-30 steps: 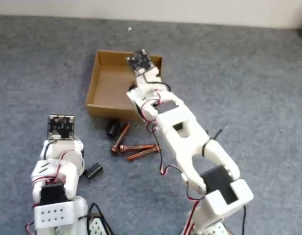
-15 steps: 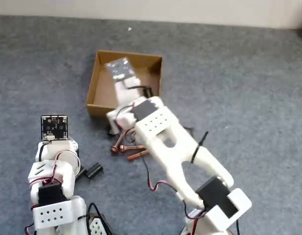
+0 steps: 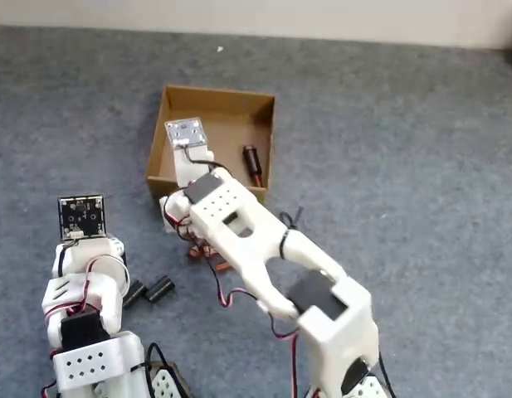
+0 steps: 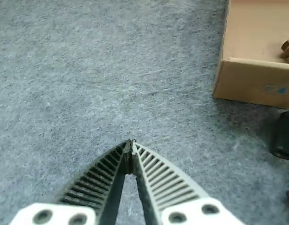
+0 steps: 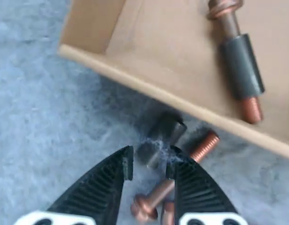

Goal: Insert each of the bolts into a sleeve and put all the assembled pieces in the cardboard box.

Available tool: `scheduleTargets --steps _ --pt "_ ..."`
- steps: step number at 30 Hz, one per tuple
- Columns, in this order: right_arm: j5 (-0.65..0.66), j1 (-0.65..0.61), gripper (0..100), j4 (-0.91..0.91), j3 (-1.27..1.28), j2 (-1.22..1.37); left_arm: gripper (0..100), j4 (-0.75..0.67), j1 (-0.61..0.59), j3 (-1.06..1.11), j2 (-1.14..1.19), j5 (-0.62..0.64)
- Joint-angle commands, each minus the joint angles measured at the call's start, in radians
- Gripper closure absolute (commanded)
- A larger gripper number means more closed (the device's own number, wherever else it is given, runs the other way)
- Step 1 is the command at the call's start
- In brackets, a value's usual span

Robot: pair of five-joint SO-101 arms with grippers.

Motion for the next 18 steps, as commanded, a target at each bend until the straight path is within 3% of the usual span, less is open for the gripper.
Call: scheduleTargets --steps 1,7,12,18 --pt "-0.015 -0.012 88.9 -0.016 -0.101 0.042 99 -0.025 -0.010 -0.059 -0.010 -0.006" --pt "-0.015 -0.007 89.6 0.005 -0.143 0.156 99 -0.025 -0.010 -0.059 -0.010 -0.006" --pt "-0.012 -0.005 99.5 0.050 -0.145 0.166 99 -0.025 -0.010 -0.059 -0.010 -0.006" --pt "-0.009 0.012 99.3 0.254 -0.243 0.079 99 -0.025 -0.010 -0.059 -0.010 -0.006"
